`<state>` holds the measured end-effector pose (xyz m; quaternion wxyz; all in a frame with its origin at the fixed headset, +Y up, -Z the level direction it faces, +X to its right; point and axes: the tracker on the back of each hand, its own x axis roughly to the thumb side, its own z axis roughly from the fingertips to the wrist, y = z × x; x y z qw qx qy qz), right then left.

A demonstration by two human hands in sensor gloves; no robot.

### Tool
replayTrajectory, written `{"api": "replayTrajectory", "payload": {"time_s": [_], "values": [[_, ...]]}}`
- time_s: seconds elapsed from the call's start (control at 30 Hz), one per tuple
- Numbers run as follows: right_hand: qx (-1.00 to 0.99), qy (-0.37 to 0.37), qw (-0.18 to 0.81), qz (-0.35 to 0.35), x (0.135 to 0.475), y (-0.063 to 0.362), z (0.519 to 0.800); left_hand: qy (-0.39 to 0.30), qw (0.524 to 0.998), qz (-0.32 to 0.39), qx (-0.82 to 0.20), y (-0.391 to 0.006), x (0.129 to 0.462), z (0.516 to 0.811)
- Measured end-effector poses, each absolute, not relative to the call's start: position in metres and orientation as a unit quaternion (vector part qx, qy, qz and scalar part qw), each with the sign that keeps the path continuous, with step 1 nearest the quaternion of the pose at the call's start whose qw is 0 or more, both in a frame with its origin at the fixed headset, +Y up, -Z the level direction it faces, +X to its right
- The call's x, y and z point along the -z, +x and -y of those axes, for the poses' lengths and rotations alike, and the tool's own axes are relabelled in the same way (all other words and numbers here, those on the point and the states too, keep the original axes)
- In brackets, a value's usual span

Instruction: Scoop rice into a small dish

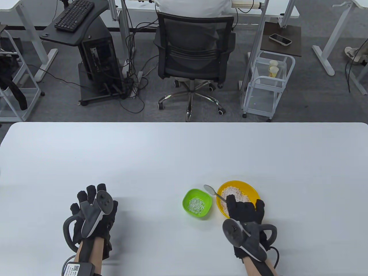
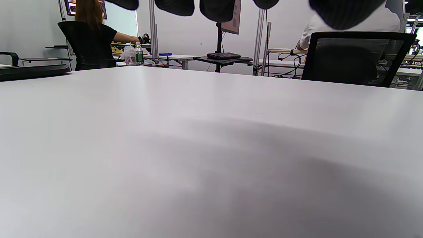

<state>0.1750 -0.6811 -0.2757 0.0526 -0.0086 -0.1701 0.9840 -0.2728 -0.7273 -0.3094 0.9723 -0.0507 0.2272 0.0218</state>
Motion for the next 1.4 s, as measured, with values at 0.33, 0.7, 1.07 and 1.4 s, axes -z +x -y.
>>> {"api": "replayTrajectory", "payload": {"time_s": [0.33,0.7,1.07,1.4], "values": [[-0.983,-0.157,0.082,0.043,0.298,0.249,0.694,-0.052,0.972,-0.229,-0.022,-0.273,0.310,0.728],[-0.971,-0.131,0.200,-0.020,0.302,0.256,0.703,-0.053,0.972,-0.228,-0.022,-0.272,0.310,0.729],[-0.912,-0.187,0.363,-0.045,0.304,0.289,0.719,-0.058,0.972,-0.227,-0.019,-0.271,0.310,0.729],[-0.872,-0.195,0.447,-0.034,0.297,0.316,0.717,-0.063,0.971,-0.228,-0.022,-0.270,0.309,0.728]]}}
